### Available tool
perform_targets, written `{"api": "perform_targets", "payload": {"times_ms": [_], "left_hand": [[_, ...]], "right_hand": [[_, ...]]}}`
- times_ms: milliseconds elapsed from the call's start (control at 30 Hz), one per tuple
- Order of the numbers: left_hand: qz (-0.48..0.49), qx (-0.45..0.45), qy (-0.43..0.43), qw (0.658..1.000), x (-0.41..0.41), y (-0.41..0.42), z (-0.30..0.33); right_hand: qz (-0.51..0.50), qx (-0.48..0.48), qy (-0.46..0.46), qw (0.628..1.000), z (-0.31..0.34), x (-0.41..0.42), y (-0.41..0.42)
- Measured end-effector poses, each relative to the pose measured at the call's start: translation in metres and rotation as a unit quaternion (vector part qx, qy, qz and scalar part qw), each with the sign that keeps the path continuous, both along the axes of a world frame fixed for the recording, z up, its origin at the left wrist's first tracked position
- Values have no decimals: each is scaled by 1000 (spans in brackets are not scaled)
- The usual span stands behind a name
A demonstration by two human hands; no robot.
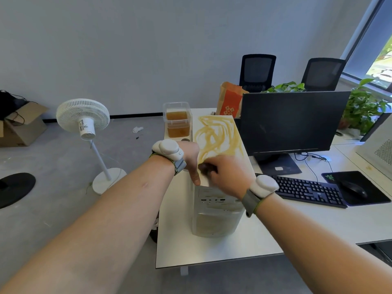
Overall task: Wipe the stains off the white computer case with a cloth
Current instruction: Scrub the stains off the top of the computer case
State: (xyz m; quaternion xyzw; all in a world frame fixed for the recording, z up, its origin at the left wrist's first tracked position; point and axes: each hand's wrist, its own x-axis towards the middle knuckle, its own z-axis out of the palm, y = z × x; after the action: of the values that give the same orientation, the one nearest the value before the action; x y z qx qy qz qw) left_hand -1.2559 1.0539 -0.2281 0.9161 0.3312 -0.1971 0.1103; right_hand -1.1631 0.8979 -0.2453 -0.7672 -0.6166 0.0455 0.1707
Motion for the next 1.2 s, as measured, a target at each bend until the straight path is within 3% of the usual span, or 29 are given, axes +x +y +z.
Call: {"api": "perform_targets", "payload": {"times_ms": [67,200,367,500,600,733,833,933,1067,1200], "left_hand": [[1,-2,4,1000,2,0,-1],[16,-7,-8,1000,-1,0,-2],[19,15,-46,999,-13,4,-9],[10,4,-83,997,-23,5,-17],[26,3,-109,994,-29,4,-22],[25,-11,-129,991,-33,-1,-22],[20,-8,-126,992,-30,-1,-21],[22,13,-111,993,-29,0,-20],[36,42,-92,994,-27,0,-17],[22,72,-86,993,-22,7,-25]], "right_hand": [[44,-38,-17,998,-2,-14,2],[-17,-24,13,1000,-1,-9,9],[6,-68,7,998,6,-12,13],[-17,-30,2,999,11,-17,33],[49,-81,-14,995,5,-31,28],[13,-127,45,991,19,-26,30],[-25,-109,40,993,25,-14,38],[18,-82,23,996,14,-21,30],[1,-115,10,993,12,-23,22],[-28,-101,48,993,19,-10,30]]}}
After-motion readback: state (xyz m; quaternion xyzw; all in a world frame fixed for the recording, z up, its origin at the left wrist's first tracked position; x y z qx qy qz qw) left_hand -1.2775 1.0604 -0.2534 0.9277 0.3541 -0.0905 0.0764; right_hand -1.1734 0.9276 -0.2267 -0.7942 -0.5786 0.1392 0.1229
